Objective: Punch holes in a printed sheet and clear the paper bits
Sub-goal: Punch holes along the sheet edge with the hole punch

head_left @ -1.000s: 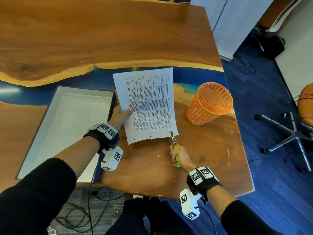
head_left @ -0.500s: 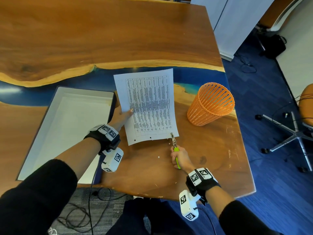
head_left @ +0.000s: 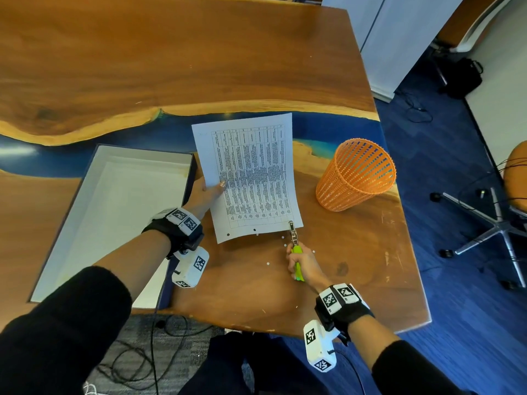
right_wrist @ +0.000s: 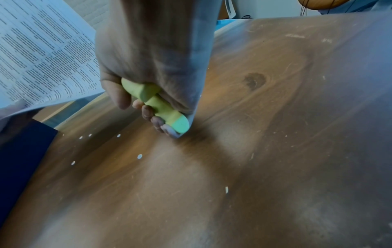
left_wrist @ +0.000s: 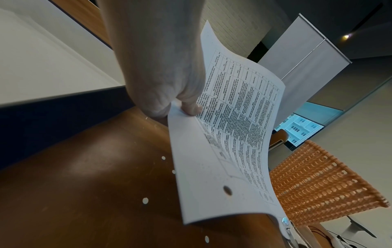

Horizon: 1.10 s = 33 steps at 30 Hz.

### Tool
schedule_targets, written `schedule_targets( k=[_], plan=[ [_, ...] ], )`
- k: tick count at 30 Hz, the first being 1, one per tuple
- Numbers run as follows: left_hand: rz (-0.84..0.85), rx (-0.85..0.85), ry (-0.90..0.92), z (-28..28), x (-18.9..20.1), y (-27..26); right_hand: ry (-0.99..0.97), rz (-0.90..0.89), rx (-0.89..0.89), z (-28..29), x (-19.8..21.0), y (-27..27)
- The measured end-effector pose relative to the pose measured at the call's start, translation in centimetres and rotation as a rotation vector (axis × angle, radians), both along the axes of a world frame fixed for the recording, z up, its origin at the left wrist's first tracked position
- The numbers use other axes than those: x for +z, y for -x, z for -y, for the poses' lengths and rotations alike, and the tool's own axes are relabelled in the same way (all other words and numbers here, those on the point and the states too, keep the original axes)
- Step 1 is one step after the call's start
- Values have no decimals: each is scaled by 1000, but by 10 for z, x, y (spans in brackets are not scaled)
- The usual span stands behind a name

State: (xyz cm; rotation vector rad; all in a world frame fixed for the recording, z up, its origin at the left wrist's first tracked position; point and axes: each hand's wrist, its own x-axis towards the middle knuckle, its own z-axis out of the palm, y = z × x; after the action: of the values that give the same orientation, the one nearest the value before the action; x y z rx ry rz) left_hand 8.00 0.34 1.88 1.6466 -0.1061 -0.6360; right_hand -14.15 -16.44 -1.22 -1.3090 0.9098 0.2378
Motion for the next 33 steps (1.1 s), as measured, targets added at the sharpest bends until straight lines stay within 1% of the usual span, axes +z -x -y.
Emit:
schedule_targets(
  k=[2,6,11,13,18,28,30,33],
  plan=[
    [2,16,0,1,-1,-1,19,27,11,-1,2,1],
    [4,30,-6,-1,-2,-2,61,136,12,0,3,4],
    [0,39,2,-3,-1,-2,75,199,79,3,7,2],
    [1,27,14,-3,0,0,80,219,73,4,5,2],
    [9,-9,17,-6,5,0,95,232,31,4,4,4],
    [8,-16,30,-6,5,-1,90,231,75,9,-1,6],
    [5,-10,29,-5,4,0,101,223,47,13,0,9],
    [10,-1,25,-4,5,0,192,140,-75,25,-1,18]
  ],
)
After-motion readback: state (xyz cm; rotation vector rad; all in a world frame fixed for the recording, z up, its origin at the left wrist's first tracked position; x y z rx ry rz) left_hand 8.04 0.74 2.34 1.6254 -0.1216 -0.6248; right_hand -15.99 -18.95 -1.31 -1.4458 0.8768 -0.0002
